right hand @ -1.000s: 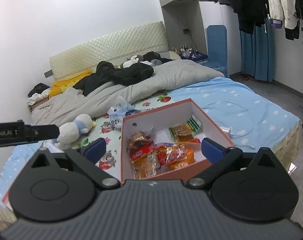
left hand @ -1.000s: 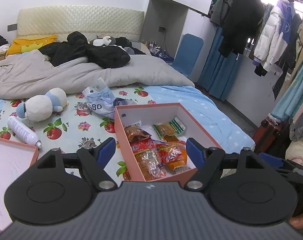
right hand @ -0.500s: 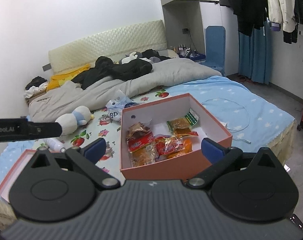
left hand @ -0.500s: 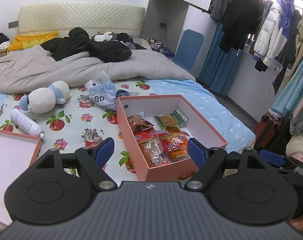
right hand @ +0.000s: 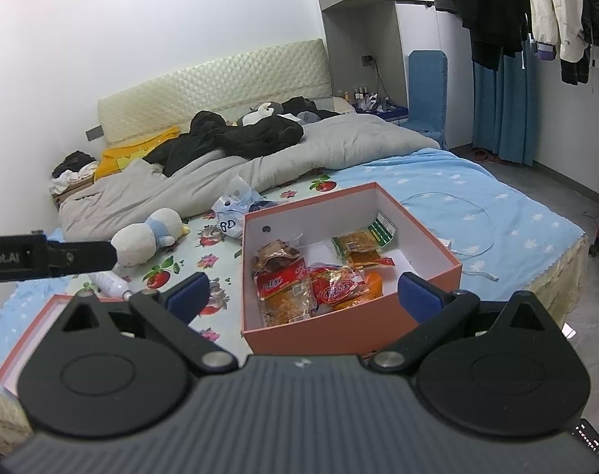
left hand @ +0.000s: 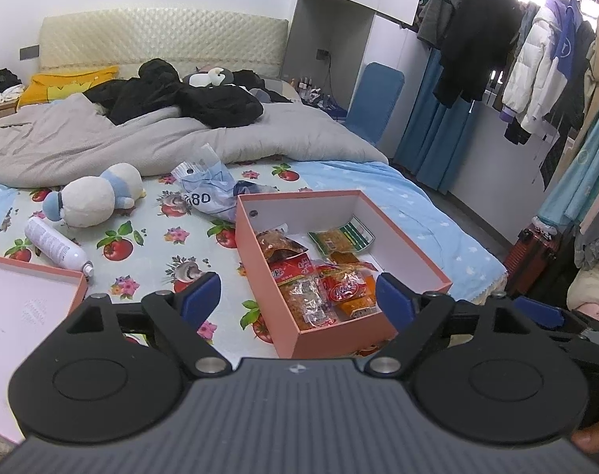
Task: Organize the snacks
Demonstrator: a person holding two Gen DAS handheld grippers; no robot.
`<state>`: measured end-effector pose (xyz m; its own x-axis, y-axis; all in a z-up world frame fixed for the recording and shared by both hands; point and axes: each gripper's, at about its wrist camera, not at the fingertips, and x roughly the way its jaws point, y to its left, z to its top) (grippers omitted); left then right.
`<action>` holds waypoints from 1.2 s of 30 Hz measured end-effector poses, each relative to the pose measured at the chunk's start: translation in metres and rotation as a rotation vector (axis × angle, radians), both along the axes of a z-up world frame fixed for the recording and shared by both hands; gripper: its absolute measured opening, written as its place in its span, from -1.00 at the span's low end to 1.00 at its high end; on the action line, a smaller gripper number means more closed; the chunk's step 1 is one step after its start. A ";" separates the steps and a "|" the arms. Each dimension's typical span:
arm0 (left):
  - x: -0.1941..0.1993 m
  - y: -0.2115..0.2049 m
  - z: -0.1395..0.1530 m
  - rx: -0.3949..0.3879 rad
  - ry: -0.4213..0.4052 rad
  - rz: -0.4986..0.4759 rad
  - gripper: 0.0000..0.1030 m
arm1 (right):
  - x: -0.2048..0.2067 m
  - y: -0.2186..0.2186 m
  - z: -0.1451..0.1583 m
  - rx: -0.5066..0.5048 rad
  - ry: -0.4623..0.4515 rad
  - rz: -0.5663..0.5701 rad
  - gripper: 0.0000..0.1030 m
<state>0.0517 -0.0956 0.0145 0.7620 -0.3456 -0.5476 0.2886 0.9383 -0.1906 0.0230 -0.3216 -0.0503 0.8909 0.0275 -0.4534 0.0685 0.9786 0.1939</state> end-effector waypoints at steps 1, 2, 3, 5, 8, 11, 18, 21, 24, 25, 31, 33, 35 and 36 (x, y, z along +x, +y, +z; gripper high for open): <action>0.000 0.000 0.000 0.000 -0.002 -0.001 0.72 | 0.000 0.000 0.000 0.000 0.000 0.000 1.00; -0.001 0.000 0.001 0.000 -0.004 -0.003 0.72 | 0.000 0.000 0.000 0.002 0.001 0.000 1.00; -0.001 0.001 0.001 0.002 -0.006 -0.004 0.73 | 0.000 0.000 0.000 0.005 0.001 0.000 1.00; -0.002 0.000 0.003 0.005 -0.007 -0.001 0.73 | 0.000 0.000 0.000 0.002 -0.001 0.000 1.00; -0.002 0.000 0.004 0.007 -0.009 -0.004 0.73 | 0.000 0.000 0.000 0.005 0.000 0.000 1.00; -0.001 0.000 0.004 0.005 -0.009 -0.004 0.74 | 0.000 0.000 0.000 0.004 -0.001 0.000 1.00; 0.000 0.001 0.004 0.006 -0.007 -0.004 0.78 | 0.000 0.000 0.001 0.006 -0.001 0.001 1.00; 0.000 0.001 0.004 0.007 -0.007 -0.002 0.83 | 0.000 0.000 0.001 0.007 -0.001 -0.001 1.00; 0.002 0.000 0.003 0.019 -0.004 -0.004 0.90 | 0.001 0.000 0.001 0.009 -0.001 -0.002 1.00; 0.003 0.000 0.004 0.027 -0.005 -0.001 0.91 | 0.001 0.000 0.001 0.009 -0.001 -0.003 1.00; 0.006 -0.004 0.001 0.043 -0.002 -0.002 0.96 | 0.007 0.001 0.005 0.023 -0.008 -0.010 1.00; 0.007 -0.006 0.001 0.048 -0.003 -0.006 0.98 | 0.008 0.002 0.005 0.026 -0.009 -0.010 1.00; 0.008 -0.006 0.000 0.051 -0.006 -0.004 0.99 | 0.009 0.000 0.004 0.027 -0.006 -0.012 1.00; 0.009 -0.007 0.000 0.051 -0.006 -0.005 0.99 | 0.010 0.000 0.004 0.027 -0.004 -0.013 1.00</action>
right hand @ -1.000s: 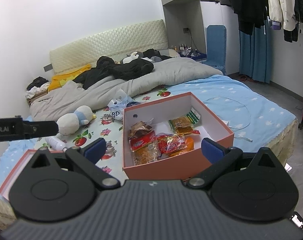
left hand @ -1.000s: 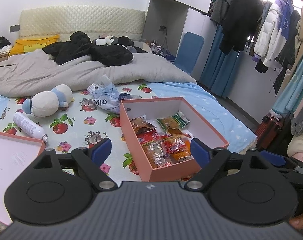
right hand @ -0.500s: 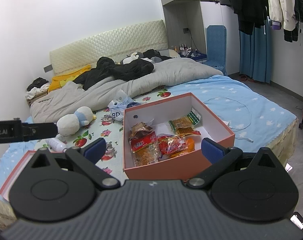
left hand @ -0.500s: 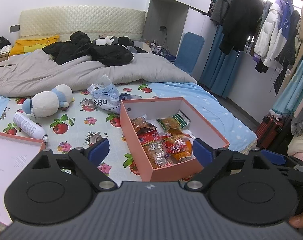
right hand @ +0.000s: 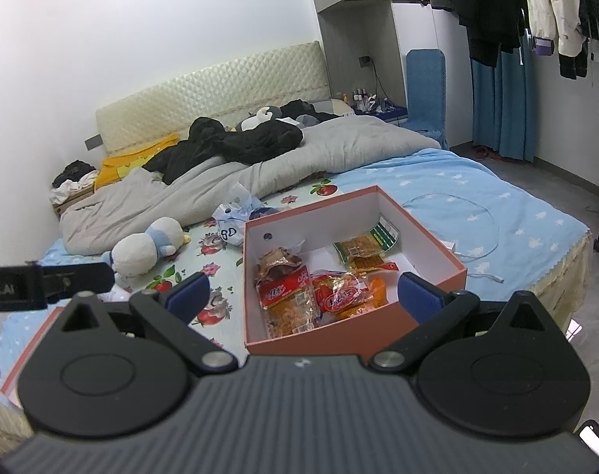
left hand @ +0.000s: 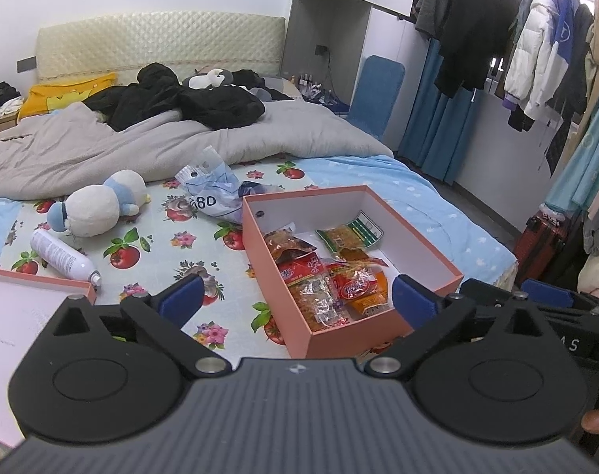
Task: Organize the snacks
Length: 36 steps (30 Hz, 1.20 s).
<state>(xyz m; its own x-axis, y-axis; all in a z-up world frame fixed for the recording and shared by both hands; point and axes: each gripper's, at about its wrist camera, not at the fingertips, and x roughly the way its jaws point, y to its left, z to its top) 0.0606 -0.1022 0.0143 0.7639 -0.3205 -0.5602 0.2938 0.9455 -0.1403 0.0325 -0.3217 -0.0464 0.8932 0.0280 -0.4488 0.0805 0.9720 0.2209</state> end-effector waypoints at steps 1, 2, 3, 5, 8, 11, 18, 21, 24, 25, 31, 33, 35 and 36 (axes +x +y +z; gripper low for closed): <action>0.001 0.000 0.000 0.000 0.002 0.000 0.99 | 0.001 0.000 0.000 0.000 0.002 -0.002 1.00; 0.000 0.000 0.000 -0.001 0.002 0.001 0.99 | 0.002 0.000 -0.001 0.000 0.003 -0.004 1.00; 0.000 0.000 -0.001 -0.002 0.004 0.003 0.99 | 0.002 -0.001 -0.001 -0.001 0.003 -0.006 1.00; 0.001 0.001 -0.002 -0.004 0.008 0.009 0.99 | 0.004 -0.001 -0.001 0.001 0.003 -0.009 1.00; 0.003 0.001 -0.002 0.003 0.007 0.020 0.99 | 0.005 0.000 -0.002 0.001 0.003 -0.010 1.00; 0.005 0.001 -0.002 0.012 0.008 0.024 1.00 | 0.005 0.000 -0.003 0.003 0.005 -0.009 1.00; 0.010 0.000 -0.004 0.029 0.015 0.021 1.00 | 0.007 -0.001 -0.004 0.007 0.010 -0.012 1.00; 0.013 -0.001 -0.005 0.031 0.020 0.015 1.00 | 0.007 -0.001 -0.004 0.006 0.010 -0.012 1.00; 0.013 -0.001 -0.006 0.040 0.018 0.020 1.00 | 0.008 -0.002 -0.005 0.008 0.011 -0.015 1.00; 0.013 -0.001 -0.006 0.040 0.017 0.020 1.00 | 0.008 -0.002 -0.005 0.009 0.012 -0.016 1.00; 0.014 -0.001 -0.007 0.031 0.022 0.023 1.00 | 0.008 -0.002 -0.006 0.010 0.015 -0.018 1.00; 0.014 -0.001 -0.007 0.030 0.022 0.023 1.00 | 0.008 -0.002 -0.007 0.010 0.016 -0.020 1.00; 0.014 -0.001 -0.007 0.031 0.022 0.022 1.00 | 0.008 -0.002 -0.007 0.012 0.015 -0.020 1.00; 0.014 -0.001 -0.007 0.030 0.021 0.023 1.00 | 0.008 -0.002 -0.007 0.009 0.015 -0.019 1.00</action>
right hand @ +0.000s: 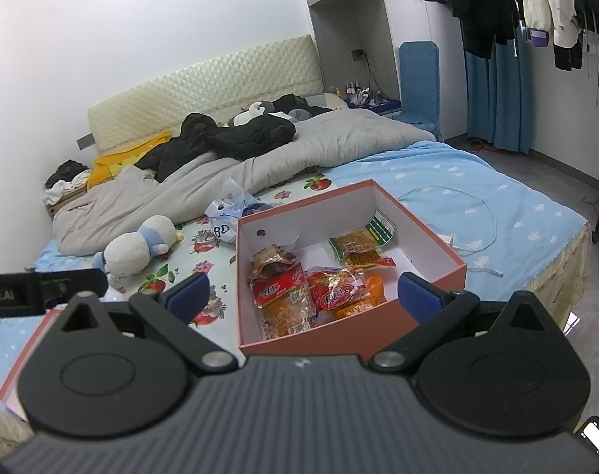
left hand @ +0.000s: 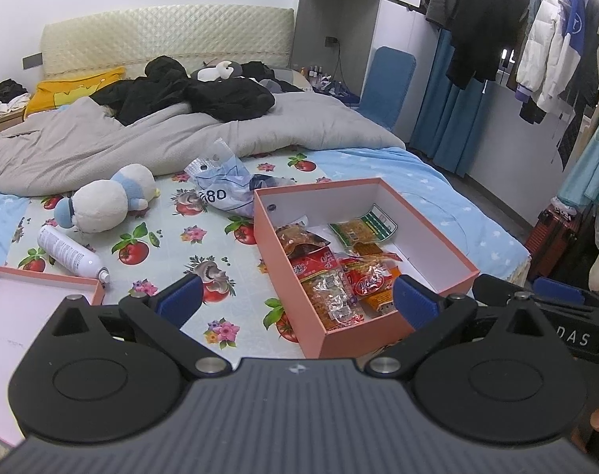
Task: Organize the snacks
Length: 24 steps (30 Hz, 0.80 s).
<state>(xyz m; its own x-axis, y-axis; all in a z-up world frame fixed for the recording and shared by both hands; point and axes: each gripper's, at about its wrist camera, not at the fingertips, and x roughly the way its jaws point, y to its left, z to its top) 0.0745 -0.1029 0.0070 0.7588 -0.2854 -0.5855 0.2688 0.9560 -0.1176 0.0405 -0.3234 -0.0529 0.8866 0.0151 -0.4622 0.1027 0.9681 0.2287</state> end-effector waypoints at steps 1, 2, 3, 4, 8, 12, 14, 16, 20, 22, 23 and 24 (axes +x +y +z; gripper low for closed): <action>0.000 0.000 0.000 0.000 0.000 0.001 1.00 | 0.000 0.000 0.000 -0.001 0.000 0.000 1.00; 0.000 0.000 0.000 0.000 0.001 0.001 1.00 | 0.000 0.000 0.000 -0.001 -0.001 0.000 1.00; 0.000 0.001 0.000 -0.001 0.000 0.002 1.00 | 0.000 0.001 0.000 -0.001 -0.002 0.002 1.00; 0.000 0.001 0.000 -0.004 -0.001 0.003 1.00 | 0.000 0.002 0.000 -0.002 -0.004 0.001 1.00; 0.000 0.000 0.000 -0.011 0.002 0.006 1.00 | -0.001 0.003 -0.001 -0.001 -0.003 0.000 1.00; 0.000 0.000 -0.001 -0.015 0.004 0.002 1.00 | -0.001 0.003 -0.001 0.000 -0.003 0.000 1.00; -0.001 0.000 -0.001 -0.018 0.007 -0.001 1.00 | -0.001 0.003 -0.001 0.000 -0.004 0.001 1.00; -0.001 0.000 -0.001 -0.016 0.004 0.001 1.00 | -0.001 0.003 -0.001 0.000 -0.003 0.001 1.00; -0.001 0.001 -0.002 -0.019 0.008 0.001 1.00 | -0.001 0.003 -0.001 0.000 -0.004 0.001 1.00; -0.001 0.002 -0.002 -0.021 0.008 0.002 1.00 | -0.002 0.004 -0.001 -0.002 -0.006 0.002 1.00; -0.001 0.002 -0.002 -0.021 0.008 0.001 1.00 | -0.001 0.004 -0.001 -0.001 -0.005 0.001 1.00; -0.001 0.002 -0.002 -0.022 0.008 0.001 1.00 | -0.002 0.004 -0.002 -0.003 -0.005 0.001 1.00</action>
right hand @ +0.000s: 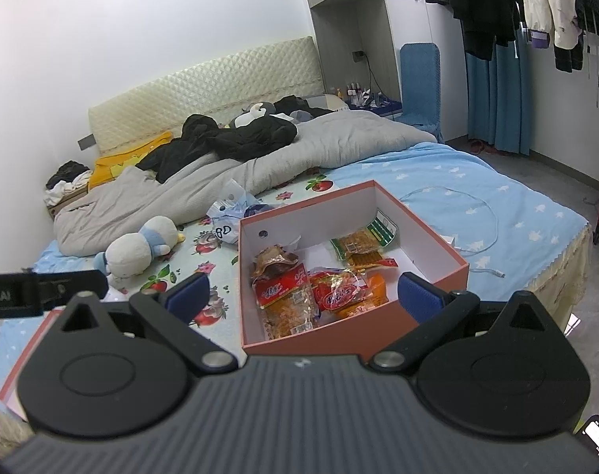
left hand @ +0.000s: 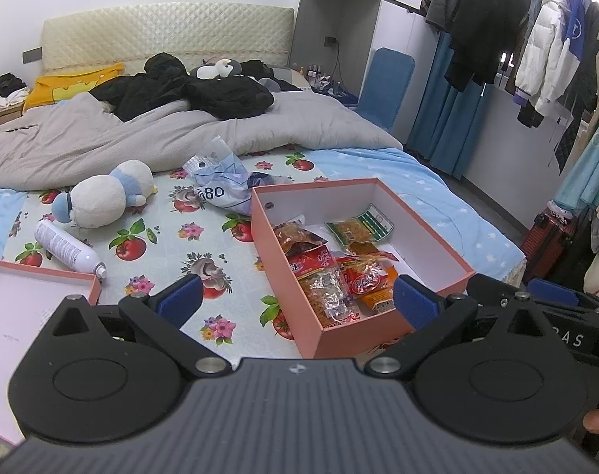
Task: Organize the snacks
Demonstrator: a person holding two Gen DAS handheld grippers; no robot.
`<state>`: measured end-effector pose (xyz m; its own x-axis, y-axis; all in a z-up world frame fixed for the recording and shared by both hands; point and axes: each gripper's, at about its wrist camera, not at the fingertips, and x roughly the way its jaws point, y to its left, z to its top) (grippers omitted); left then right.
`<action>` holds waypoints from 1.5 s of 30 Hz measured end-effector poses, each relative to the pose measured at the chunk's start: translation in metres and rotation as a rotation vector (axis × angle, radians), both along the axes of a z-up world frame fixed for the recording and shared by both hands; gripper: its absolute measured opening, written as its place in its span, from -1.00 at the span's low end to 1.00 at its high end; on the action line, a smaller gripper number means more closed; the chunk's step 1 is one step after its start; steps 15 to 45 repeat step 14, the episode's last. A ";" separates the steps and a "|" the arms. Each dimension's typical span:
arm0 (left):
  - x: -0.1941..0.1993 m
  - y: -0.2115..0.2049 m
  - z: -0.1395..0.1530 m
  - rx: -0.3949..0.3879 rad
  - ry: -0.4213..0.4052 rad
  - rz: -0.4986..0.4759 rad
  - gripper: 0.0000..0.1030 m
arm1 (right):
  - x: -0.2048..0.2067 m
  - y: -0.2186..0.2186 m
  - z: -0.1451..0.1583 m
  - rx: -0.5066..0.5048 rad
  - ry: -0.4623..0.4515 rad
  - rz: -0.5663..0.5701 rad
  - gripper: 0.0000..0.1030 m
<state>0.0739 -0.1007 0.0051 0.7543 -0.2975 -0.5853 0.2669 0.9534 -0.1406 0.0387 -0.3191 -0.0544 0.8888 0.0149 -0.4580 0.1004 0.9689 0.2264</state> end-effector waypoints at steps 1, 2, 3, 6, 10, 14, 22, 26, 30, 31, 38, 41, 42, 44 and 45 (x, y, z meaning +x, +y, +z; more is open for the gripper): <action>0.000 0.000 0.000 0.000 0.000 0.000 1.00 | 0.000 0.001 0.000 -0.001 0.000 -0.001 1.00; 0.000 0.000 0.000 0.001 0.000 0.000 1.00 | 0.000 0.001 0.000 0.000 0.000 -0.001 1.00; 0.000 0.000 0.000 0.001 -0.001 -0.001 1.00 | 0.000 0.001 0.000 0.002 0.000 -0.002 1.00; 0.000 0.001 0.000 0.001 -0.001 -0.002 1.00 | -0.001 0.002 0.000 0.008 0.000 -0.007 1.00; -0.001 0.000 0.000 0.001 -0.003 -0.005 1.00 | 0.000 0.001 0.001 0.005 0.000 -0.008 1.00; -0.001 -0.001 0.001 0.000 -0.003 -0.004 1.00 | 0.000 0.002 0.001 0.004 -0.002 -0.009 1.00; -0.001 -0.001 0.001 0.000 -0.003 -0.004 1.00 | 0.000 0.002 0.001 0.004 -0.002 -0.009 1.00; -0.001 -0.001 0.001 0.000 -0.003 -0.004 1.00 | 0.000 0.002 0.001 0.004 -0.002 -0.009 1.00; -0.001 -0.001 0.001 0.000 -0.003 -0.004 1.00 | 0.000 0.002 0.001 0.004 -0.002 -0.009 1.00; -0.001 -0.001 0.001 0.000 -0.003 -0.004 1.00 | 0.000 0.002 0.001 0.004 -0.002 -0.009 1.00; -0.001 -0.001 0.001 0.000 -0.003 -0.004 1.00 | 0.000 0.002 0.001 0.004 -0.002 -0.009 1.00; -0.001 -0.001 0.001 0.000 -0.003 -0.004 1.00 | 0.000 0.002 0.001 0.004 -0.002 -0.009 1.00; -0.001 -0.001 0.001 0.000 -0.003 -0.004 1.00 | 0.000 0.002 0.001 0.004 -0.002 -0.009 1.00; -0.001 -0.001 0.001 0.000 -0.003 -0.004 1.00 | 0.000 0.002 0.001 0.004 -0.002 -0.009 1.00; -0.001 -0.001 0.001 0.000 -0.003 -0.004 1.00 | 0.000 0.002 0.001 0.004 -0.002 -0.009 1.00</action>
